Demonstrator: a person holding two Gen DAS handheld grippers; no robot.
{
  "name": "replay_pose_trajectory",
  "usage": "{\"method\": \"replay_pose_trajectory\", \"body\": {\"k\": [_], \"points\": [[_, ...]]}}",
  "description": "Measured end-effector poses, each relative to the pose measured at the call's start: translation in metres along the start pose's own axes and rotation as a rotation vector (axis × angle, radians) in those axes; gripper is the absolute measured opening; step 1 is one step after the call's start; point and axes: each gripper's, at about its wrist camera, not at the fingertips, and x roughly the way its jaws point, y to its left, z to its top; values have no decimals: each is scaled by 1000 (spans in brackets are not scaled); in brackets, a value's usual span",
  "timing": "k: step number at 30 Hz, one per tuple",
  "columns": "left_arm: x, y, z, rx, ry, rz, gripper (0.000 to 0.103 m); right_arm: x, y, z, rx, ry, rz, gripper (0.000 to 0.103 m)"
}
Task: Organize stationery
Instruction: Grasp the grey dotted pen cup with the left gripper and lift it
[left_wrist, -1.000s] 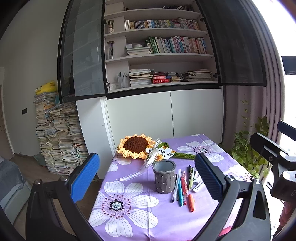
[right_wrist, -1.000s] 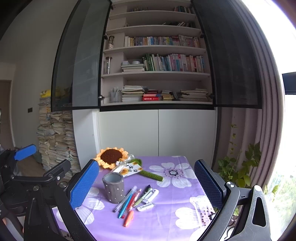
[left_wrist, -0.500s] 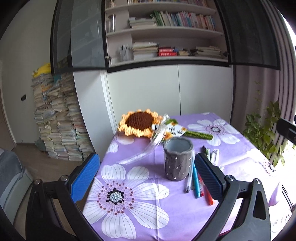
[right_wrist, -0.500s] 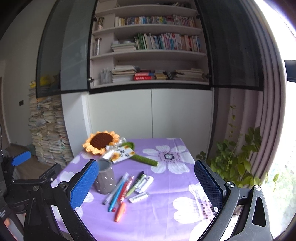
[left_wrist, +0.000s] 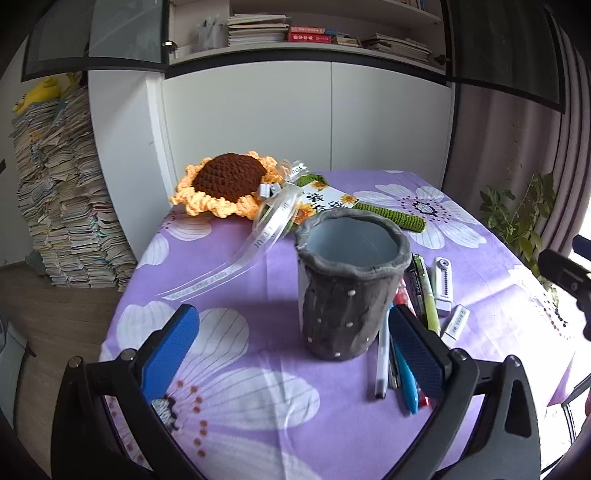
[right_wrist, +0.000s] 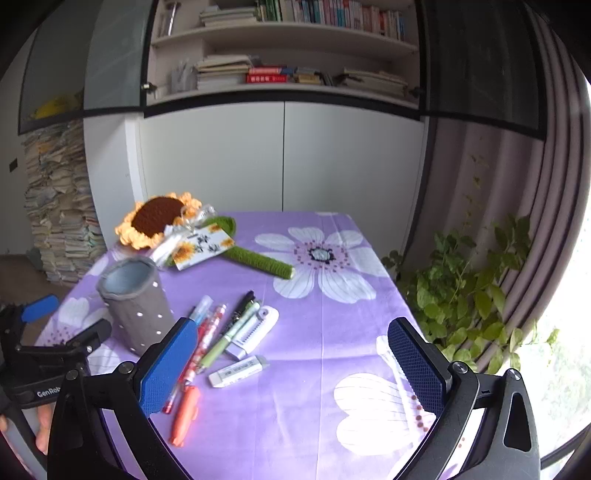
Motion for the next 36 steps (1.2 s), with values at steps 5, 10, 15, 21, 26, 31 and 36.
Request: {"method": "replay_pose_trajectory", "body": {"k": [5, 10, 15, 21, 26, 31, 36], "points": [[26, -9, 4, 41, 30, -23, 102, 35, -9, -4, 39, 51, -4, 103], [42, -13, 10, 44, 45, -44, 102, 57, -20, -3, 88, 69, -1, 103], [45, -14, 13, 36, 22, -56, 88, 67, -22, -1, 97, 75, 11, 103], [43, -9, 14, 27, 19, -64, 69, 70, -23, -2, 99, 82, 19, 103], [33, 2, 9, 78, -18, 21, 69, 65, -22, -2, 94, 84, 16, 103], [35, 31, 5, 25, 4, 56, 69, 62, -15, -1, 96, 102, 68, 103], [38, 38, 5, -16, 14, -5, 69, 67, 3, 1, 104, 176, 203, 102]]}}
